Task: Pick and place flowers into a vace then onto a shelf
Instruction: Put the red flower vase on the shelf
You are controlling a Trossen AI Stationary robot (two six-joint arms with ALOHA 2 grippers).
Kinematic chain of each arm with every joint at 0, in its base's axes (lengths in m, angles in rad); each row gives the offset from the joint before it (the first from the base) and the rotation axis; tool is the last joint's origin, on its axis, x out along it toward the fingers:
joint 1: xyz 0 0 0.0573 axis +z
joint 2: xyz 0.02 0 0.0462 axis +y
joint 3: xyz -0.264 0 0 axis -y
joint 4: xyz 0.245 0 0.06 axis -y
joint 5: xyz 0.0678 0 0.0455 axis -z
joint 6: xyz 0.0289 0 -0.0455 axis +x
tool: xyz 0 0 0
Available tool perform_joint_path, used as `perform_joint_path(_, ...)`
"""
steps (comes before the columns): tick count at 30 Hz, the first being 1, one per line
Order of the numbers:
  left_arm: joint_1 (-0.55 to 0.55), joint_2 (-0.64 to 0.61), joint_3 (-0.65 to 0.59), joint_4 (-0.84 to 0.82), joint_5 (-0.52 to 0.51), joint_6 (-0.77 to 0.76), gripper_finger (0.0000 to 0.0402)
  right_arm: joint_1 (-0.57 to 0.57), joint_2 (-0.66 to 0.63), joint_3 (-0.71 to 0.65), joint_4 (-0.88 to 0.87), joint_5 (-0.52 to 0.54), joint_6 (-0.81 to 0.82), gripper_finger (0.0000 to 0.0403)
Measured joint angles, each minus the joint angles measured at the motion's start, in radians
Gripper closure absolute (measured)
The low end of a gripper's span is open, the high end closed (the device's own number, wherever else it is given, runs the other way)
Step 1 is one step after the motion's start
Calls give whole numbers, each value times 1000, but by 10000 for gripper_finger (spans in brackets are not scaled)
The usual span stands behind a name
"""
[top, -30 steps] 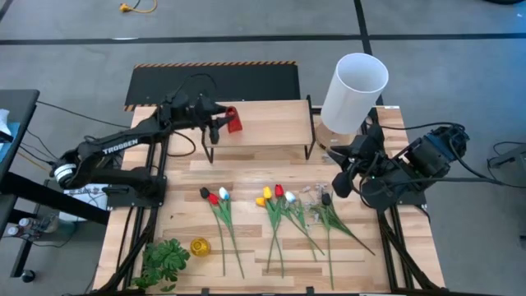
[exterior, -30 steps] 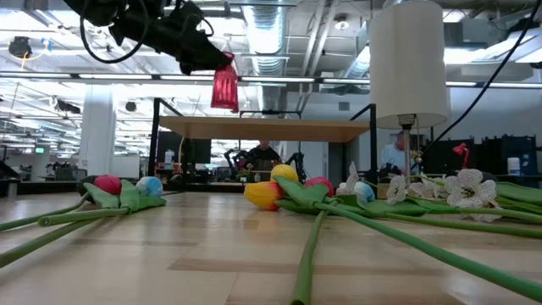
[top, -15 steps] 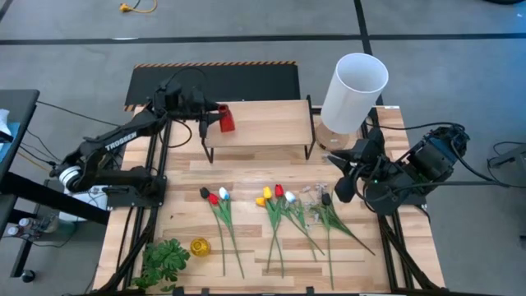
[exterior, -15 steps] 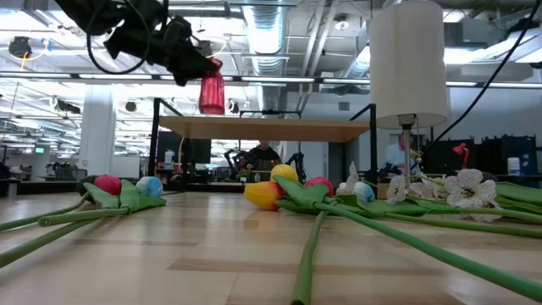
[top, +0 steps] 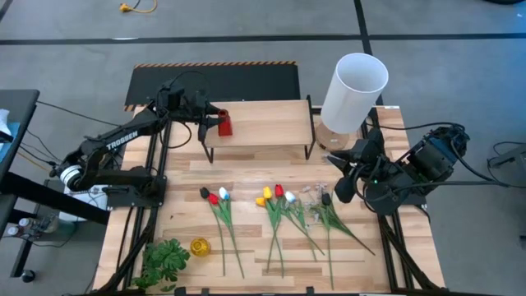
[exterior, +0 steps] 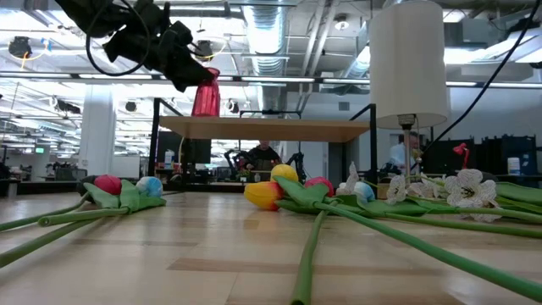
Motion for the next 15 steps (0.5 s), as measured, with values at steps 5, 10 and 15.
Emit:
perform_joint_path(5, 0, 0, 0, -6, -24, 2, 263, 0, 0, 0, 0, -1, 0, 342)
perform_joint_path(10, 0, 0, 0, -5, -45, 3, 252, 0, 0, 0, 0, -11, 0, 342)
perform_joint_path(15, -1, 0, 0, -5, -56, 20, 242, 0, 0, 0, 0, -17, 0, 342)
